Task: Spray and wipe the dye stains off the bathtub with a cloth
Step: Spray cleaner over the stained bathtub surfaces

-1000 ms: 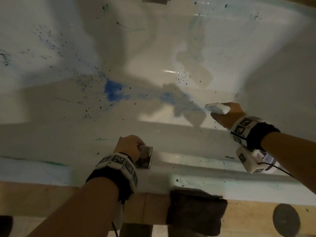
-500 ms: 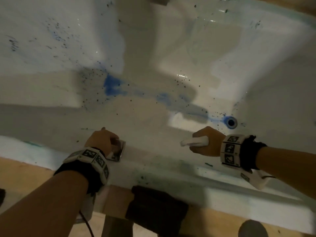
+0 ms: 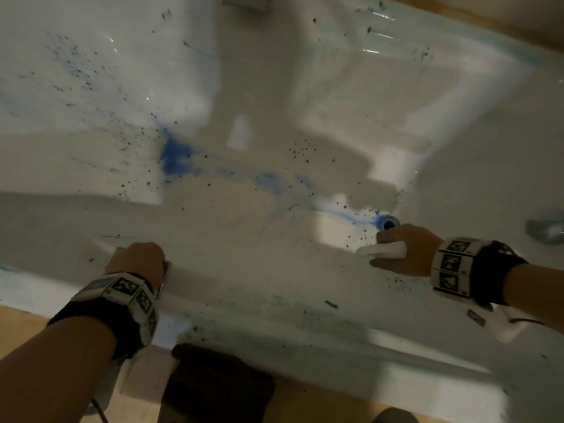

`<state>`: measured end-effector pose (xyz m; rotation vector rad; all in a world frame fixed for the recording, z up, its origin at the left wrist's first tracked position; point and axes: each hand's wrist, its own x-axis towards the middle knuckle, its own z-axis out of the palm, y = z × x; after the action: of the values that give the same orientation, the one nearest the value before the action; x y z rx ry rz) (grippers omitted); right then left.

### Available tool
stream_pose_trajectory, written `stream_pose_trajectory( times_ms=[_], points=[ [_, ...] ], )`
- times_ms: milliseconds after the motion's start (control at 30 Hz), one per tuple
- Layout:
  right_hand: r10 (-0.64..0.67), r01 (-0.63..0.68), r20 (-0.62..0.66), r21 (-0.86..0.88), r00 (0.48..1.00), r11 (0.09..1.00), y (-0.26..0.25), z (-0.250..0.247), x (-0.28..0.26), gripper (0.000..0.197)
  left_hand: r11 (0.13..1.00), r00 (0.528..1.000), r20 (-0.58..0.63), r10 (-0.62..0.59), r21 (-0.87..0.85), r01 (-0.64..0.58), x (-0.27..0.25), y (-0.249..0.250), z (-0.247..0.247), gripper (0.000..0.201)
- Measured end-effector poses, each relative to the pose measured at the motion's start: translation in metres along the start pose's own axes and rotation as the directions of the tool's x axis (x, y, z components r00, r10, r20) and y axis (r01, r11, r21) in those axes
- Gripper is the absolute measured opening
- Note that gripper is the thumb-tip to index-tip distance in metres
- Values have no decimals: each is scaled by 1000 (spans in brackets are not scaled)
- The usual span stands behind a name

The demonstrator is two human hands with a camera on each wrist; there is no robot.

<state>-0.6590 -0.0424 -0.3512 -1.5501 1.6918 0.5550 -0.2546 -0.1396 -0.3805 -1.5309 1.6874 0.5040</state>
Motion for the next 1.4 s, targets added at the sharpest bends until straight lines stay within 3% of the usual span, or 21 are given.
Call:
stream_pose_trajectory(
  times_ms=[67, 167, 267, 333, 500, 600, 767, 833, 967, 1133, 1233, 1300, 1400],
  points=[
    [143, -139, -79, 56, 987, 989, 25, -2, 1, 23, 999, 999, 27, -34, 28, 33, 2, 6, -3, 25],
    [291, -273, -55, 215, 955, 938, 52, -1, 0, 37, 996, 997, 37, -69, 63, 67, 3, 15, -4, 21],
    [278, -279, 36, 240, 960, 930, 66, 1, -7, 60, 988, 993, 80, -91, 130, 80, 0, 21, -10, 19],
    [249, -255, 54, 229, 967, 939, 71, 1, -11, 63, 989, 991, 107, -79, 137, 64, 1, 28, -18, 23],
    [396, -361, -94, 263, 913, 895, 77, 1, -6, 27, 974, 968, 114, 223, -61, -217, 4, 86, -31, 29],
    [486, -377, -186, 423, 854, 824, 81, -3, 2, 39, 942, 947, 87, 310, -161, -294, -1, 134, -34, 28],
    [457, -248, -194, 628, 868, 738, 84, -10, 19, 25, 876, 911, -74, 407, -252, -411, -11, 187, -45, 28],
    [538, -217, -218, 746, 814, 630, 84, -16, 24, 23, 859, 900, -99, 425, -270, -435, -13, 196, -48, 28],
    [719, -193, -238, 865, 653, 462, 89, -36, 28, 27, 863, 910, -116, 398, -291, -414, -11, 196, -51, 28],
    [765, -116, -176, 943, 619, 311, 104, -64, 25, 44, 886, 930, -102, 353, -281, -368, -8, 189, -54, 26],
    [819, 2, -196, 973, 540, 232, 114, -85, 14, 21, 886, 936, -73, 345, -305, -350, -5, 189, -55, 25],
    [846, 79, -230, 972, 481, 219, 125, -96, 8, 20, 882, 936, -51, 349, -320, -347, -5, 192, -54, 24],
    [839, 169, -338, 941, 427, 294, 136, -116, 7, 40, 874, 928, -49, 371, -320, -366, -5, 197, -53, 24]
  ],
)
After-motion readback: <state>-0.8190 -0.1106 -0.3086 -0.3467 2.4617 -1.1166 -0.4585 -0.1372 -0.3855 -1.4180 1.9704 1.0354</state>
